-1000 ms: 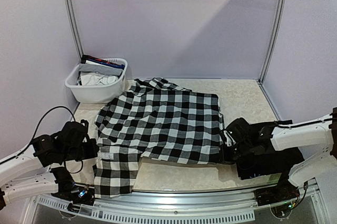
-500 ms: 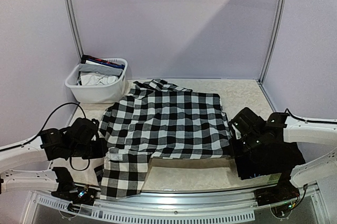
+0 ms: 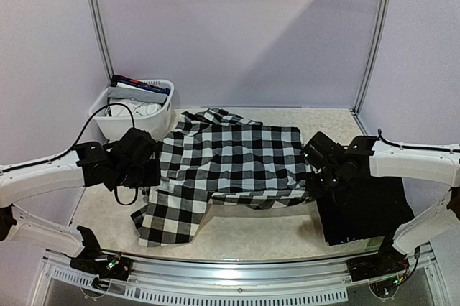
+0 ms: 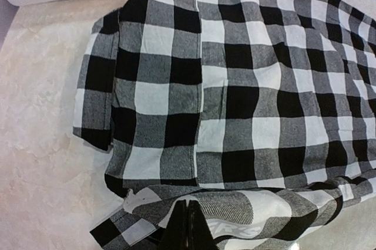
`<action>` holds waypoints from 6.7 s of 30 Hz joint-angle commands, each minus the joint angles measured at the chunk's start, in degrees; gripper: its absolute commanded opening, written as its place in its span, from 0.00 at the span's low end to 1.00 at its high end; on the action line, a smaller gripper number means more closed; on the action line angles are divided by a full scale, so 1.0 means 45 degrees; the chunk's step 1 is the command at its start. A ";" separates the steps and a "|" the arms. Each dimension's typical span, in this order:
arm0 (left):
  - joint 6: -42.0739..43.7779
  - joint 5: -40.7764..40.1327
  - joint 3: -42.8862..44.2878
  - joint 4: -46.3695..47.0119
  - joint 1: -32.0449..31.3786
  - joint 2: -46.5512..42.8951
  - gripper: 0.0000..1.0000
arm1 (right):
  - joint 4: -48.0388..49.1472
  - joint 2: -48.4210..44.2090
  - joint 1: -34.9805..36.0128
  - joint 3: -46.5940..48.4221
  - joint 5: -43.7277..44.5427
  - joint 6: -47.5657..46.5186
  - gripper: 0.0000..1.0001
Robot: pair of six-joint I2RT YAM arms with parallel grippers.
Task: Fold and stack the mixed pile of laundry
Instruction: Fold the flattened shirt at the center of the board, then adjust the 1/3-folded shirt at the center of the board.
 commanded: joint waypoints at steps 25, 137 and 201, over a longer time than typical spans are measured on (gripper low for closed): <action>0.2633 0.0554 0.2626 0.1874 0.3845 0.4544 0.00 | -0.0440 0.5062 -0.1550 0.4416 0.2428 -0.1551 0.00; -0.0520 0.1927 -0.2278 -0.1743 -0.0920 -0.0801 0.79 | 0.1389 0.1315 -0.1503 0.1960 -0.0175 -0.0822 0.70; -0.3656 0.8876 0.2845 1.2407 0.2357 0.8150 0.00 | 0.8607 0.1309 0.0583 0.0517 -0.5015 -0.3724 0.74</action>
